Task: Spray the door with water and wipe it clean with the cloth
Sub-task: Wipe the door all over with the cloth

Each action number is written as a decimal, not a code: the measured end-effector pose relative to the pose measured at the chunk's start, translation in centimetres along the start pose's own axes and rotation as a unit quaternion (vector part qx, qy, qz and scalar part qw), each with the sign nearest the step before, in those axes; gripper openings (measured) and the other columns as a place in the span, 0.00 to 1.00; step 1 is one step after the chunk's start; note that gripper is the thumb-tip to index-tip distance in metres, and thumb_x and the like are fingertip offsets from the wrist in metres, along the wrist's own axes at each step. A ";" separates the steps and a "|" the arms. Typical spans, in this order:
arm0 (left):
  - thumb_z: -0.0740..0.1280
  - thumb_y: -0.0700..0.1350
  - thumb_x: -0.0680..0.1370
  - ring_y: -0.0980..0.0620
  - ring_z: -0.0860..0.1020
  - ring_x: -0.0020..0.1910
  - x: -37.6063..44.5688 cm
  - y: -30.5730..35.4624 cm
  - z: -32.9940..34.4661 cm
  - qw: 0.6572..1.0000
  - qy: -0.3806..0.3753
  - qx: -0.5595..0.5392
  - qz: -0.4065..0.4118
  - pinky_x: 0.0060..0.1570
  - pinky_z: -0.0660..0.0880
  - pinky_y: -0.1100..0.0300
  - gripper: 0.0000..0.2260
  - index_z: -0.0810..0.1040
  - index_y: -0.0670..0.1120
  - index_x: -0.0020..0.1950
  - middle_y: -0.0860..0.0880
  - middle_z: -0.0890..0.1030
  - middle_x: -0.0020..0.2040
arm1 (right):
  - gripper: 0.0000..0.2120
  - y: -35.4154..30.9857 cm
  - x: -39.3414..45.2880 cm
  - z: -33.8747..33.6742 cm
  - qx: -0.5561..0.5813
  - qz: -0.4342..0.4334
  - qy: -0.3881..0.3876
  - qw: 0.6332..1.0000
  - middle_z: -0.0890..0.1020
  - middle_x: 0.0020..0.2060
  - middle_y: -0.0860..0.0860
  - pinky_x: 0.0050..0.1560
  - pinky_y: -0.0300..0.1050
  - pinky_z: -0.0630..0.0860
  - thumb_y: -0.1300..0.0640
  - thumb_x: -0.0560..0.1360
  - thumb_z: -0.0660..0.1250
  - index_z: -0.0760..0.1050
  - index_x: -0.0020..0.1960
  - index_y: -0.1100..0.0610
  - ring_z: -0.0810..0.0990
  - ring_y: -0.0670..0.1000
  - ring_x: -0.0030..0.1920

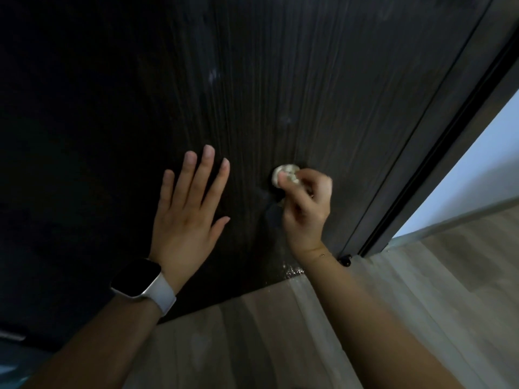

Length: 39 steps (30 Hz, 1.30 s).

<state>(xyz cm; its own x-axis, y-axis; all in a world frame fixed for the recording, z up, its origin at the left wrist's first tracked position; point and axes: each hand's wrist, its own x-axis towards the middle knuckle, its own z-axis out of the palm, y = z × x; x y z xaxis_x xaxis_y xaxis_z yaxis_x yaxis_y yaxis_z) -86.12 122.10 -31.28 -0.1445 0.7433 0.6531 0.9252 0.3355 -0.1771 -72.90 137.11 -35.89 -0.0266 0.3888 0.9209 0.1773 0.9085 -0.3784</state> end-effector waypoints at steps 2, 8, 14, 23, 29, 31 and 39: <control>0.78 0.49 0.69 0.49 0.36 0.79 0.0 0.0 0.0 1.000 -0.003 0.000 -0.001 0.76 0.33 0.51 0.51 0.47 0.47 0.81 0.50 0.35 0.80 | 0.20 0.1 -1.4 -0.3 -0.007 -0.088 -0.101 0.991 0.72 0.50 0.55 0.46 0.48 0.70 0.74 0.72 0.66 0.75 0.59 0.57 0.73 0.56 0.47; 0.78 0.46 0.69 0.49 0.35 0.78 0.1 0.4 -0.8 1.000 -0.014 0.002 -0.010 0.76 0.32 0.51 0.49 0.50 0.46 0.80 0.44 0.44 0.81 | 0.12 2.2 -6.4 -2.4 -0.079 -0.158 -0.455 0.873 0.75 0.47 0.53 0.45 0.49 0.72 0.53 0.81 0.56 0.75 0.54 0.57 0.71 0.52 0.46; 0.75 0.48 0.71 0.47 0.38 0.79 0.6 3.4 -0.8 0.999 -0.005 0.009 0.049 0.76 0.35 0.46 0.45 0.51 0.48 0.80 0.44 0.44 0.81 | 0.11 8.2 -2.7 -10.4 -0.098 -0.225 -0.570 0.784 0.75 0.51 0.49 0.45 0.46 0.77 0.57 0.78 0.60 0.75 0.58 0.51 0.72 0.49 0.48; 0.74 0.50 0.72 0.44 0.43 0.80 6.2 13.3 3.1 0.987 -0.028 0.008 0.158 0.76 0.40 0.43 0.44 0.51 0.48 0.81 0.43 0.44 0.81 | 0.10 14.4 8.0 -17.2 -0.186 -0.171 -0.368 0.895 0.77 0.47 0.59 0.42 0.50 0.72 0.63 0.79 0.61 0.79 0.55 0.62 0.75 0.60 0.43; 0.72 0.58 0.72 0.43 0.36 0.79 9.4 17.6 5.9 0.991 -0.045 0.039 0.122 0.70 0.28 0.38 0.46 0.48 0.51 0.82 0.45 0.39 0.81 | 0.13 18.1 11.7 -17.8 -0.234 -0.090 -0.147 0.957 0.82 0.51 0.56 0.45 0.46 0.67 0.59 0.81 0.59 0.81 0.51 0.61 0.75 0.61 0.47; 0.70 0.63 0.72 0.42 0.31 0.77 9.5 18.0 6.8 0.989 -0.047 0.087 0.111 0.67 0.26 0.36 0.48 0.44 0.51 0.82 0.45 0.33 0.79 | 0.08 18.8 11.6 -16.7 -0.233 -0.068 -0.109 0.964 0.80 0.50 0.59 0.46 0.41 0.65 0.64 0.77 0.62 0.80 0.51 0.62 0.74 0.61 0.48; 0.71 0.62 0.71 0.41 0.27 0.75 9.2 18.1 8.1 0.984 -0.043 0.139 0.105 0.65 0.26 0.33 0.51 0.38 0.52 0.81 0.45 0.29 0.78 | 0.16 22.4 1.4 -13.9 -0.179 0.020 -0.039 0.983 0.76 0.52 0.57 0.48 0.46 0.70 0.74 0.68 0.66 0.79 0.51 0.59 0.76 0.62 0.49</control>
<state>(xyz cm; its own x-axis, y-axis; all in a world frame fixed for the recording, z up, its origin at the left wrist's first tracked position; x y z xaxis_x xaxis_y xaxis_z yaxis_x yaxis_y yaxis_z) -73.48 139.68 -34.42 -0.0001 0.8549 0.5188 0.8083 0.3056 -0.5033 -55.30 155.91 -41.77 -0.0865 0.4459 0.8909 0.5133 0.7864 -0.3438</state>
